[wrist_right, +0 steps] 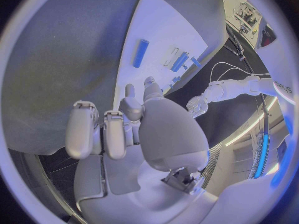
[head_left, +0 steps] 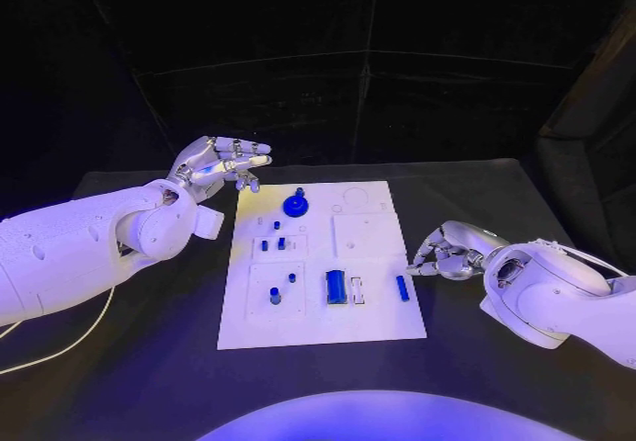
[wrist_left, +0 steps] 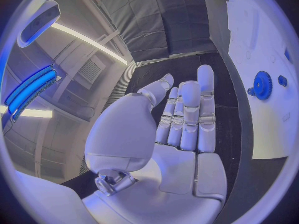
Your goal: Assemble the parts on the task board
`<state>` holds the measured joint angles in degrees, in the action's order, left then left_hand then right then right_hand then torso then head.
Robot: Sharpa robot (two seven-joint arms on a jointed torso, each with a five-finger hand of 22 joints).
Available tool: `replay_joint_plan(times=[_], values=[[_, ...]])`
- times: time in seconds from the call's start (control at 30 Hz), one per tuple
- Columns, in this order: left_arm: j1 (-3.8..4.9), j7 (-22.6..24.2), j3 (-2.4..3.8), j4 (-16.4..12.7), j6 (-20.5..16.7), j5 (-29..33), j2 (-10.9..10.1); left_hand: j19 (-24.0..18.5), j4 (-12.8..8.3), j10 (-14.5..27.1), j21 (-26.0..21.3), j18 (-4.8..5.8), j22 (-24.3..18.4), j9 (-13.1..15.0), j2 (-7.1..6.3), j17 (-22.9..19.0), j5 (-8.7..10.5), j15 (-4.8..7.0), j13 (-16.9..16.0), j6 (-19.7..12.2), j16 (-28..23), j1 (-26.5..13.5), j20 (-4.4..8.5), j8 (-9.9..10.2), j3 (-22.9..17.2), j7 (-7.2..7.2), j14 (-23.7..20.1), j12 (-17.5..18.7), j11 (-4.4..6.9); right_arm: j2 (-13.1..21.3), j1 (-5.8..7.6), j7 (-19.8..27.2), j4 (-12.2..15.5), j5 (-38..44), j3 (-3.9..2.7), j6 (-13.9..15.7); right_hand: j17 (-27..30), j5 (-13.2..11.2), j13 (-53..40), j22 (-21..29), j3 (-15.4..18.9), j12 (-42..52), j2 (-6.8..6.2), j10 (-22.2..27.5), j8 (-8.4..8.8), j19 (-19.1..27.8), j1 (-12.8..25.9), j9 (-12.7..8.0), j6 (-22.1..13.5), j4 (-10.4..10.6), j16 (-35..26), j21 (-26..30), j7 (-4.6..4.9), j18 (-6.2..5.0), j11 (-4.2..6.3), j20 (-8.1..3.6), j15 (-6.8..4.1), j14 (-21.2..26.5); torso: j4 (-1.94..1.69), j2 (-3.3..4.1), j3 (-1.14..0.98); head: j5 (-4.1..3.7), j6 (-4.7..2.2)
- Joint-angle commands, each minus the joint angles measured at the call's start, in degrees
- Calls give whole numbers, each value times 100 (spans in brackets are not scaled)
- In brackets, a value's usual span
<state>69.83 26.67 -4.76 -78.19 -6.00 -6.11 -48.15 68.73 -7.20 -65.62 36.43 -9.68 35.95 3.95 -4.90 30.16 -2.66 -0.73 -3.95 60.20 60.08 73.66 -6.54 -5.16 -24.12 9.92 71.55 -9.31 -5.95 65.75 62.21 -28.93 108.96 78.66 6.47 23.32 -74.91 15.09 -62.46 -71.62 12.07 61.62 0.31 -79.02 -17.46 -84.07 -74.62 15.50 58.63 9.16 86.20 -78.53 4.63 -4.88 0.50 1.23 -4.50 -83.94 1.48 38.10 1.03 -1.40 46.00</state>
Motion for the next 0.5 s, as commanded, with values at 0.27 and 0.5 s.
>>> replay_joint_plan(times=[0.27,0.5], values=[[7,22,-75,-16,65,21,-5,-28,3,53,-31,-77,-6,-8,42,-5,-9,-15,3,-2,-23,26,5,6,25,35,-38,-22,-2,-188,-103,-357,-198,527,16,-406,-788,8,-31,-37,125,45,41,-18,95,-41,107,-25,15,74,19,-45,-1,112,-44,74,43,-461,-7,4,4,-64,-8],[7,25,-86,-16,71,21,-13,-28,3,53,-31,-77,-6,-8,42,-5,-9,-15,3,-2,-23,26,5,6,25,35,-38,-22,-2,-366,-214,-388,-237,593,22,-431,-787,3,-39,-37,147,51,41,-22,92,-40,109,-20,56,83,18,-45,-10,111,-39,77,42,-461,-16,5,1,-69,5]])
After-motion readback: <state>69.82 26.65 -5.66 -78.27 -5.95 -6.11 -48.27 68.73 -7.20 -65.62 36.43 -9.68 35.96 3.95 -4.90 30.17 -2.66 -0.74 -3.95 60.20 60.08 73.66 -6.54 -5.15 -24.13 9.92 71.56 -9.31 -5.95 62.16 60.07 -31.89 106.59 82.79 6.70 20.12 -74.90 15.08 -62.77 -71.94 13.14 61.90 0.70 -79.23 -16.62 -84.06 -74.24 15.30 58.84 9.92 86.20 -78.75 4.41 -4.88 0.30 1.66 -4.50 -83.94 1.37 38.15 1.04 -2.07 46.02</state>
